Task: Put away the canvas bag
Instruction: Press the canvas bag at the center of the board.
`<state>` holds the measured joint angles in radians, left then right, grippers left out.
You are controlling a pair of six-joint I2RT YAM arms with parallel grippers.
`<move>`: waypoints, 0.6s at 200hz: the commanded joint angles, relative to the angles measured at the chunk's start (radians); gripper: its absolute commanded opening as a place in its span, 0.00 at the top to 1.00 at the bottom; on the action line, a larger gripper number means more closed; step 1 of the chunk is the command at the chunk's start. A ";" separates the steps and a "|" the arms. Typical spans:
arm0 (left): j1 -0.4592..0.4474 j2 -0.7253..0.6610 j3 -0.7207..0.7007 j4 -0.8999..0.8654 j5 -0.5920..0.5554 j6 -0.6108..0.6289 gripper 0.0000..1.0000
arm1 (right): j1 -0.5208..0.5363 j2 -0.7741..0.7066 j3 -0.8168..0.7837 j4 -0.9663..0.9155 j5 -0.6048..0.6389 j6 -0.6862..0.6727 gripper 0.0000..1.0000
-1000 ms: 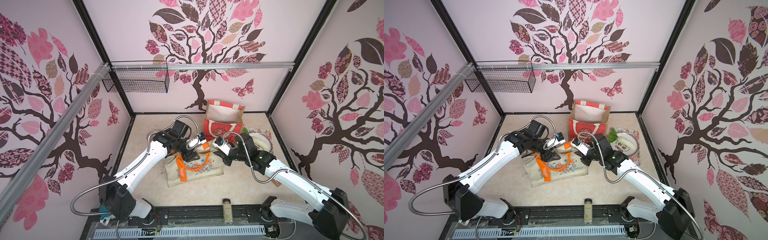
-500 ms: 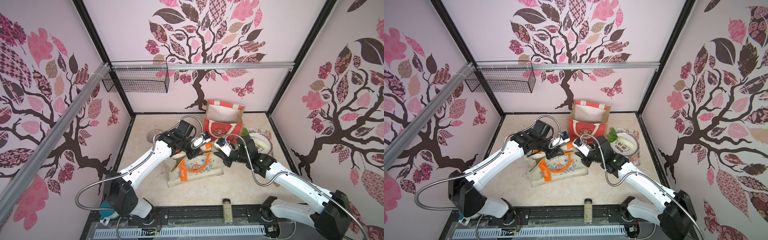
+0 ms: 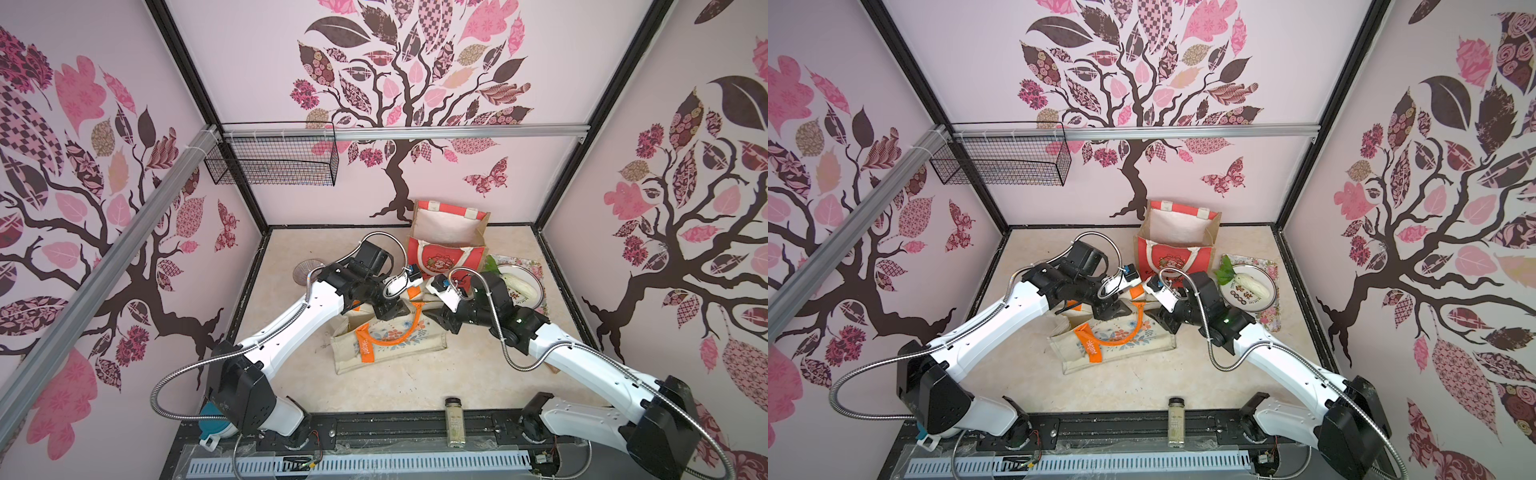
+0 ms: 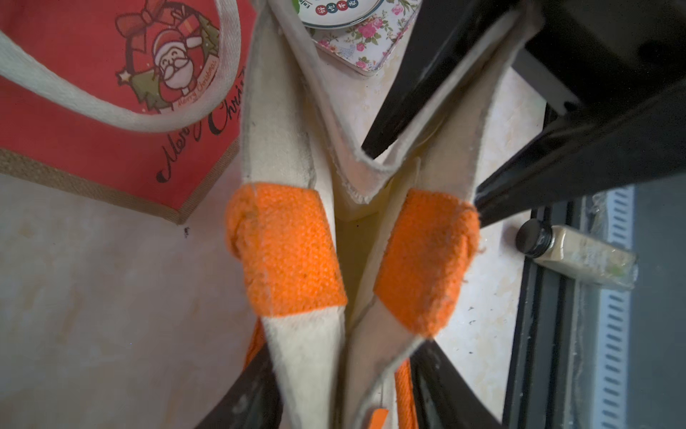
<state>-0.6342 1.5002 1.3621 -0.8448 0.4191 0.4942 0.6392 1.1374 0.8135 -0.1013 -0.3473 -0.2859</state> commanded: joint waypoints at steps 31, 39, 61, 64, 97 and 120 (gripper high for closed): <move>-0.044 0.062 0.067 0.058 0.035 -0.003 0.58 | 0.002 -0.041 -0.059 0.150 -0.046 0.013 0.73; -0.044 0.068 0.076 0.056 0.041 -0.003 0.67 | 0.002 -0.034 -0.057 0.144 -0.054 0.006 0.75; -0.043 0.057 0.083 0.058 0.037 0.000 0.73 | 0.001 -0.025 -0.066 0.143 -0.054 0.003 0.81; -0.044 0.056 0.083 0.057 0.034 0.000 0.74 | 0.001 -0.027 -0.068 0.145 -0.052 0.003 0.81; -0.044 0.037 0.089 -0.004 -0.025 0.027 0.94 | -0.016 -0.040 -0.078 0.163 -0.040 0.016 0.71; -0.037 0.023 0.086 -0.038 -0.047 0.047 1.00 | -0.018 -0.072 -0.060 0.144 0.028 0.022 0.36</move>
<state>-0.6731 1.5566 1.3983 -0.8459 0.3901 0.5030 0.6258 1.1168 0.7254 0.0345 -0.3630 -0.2653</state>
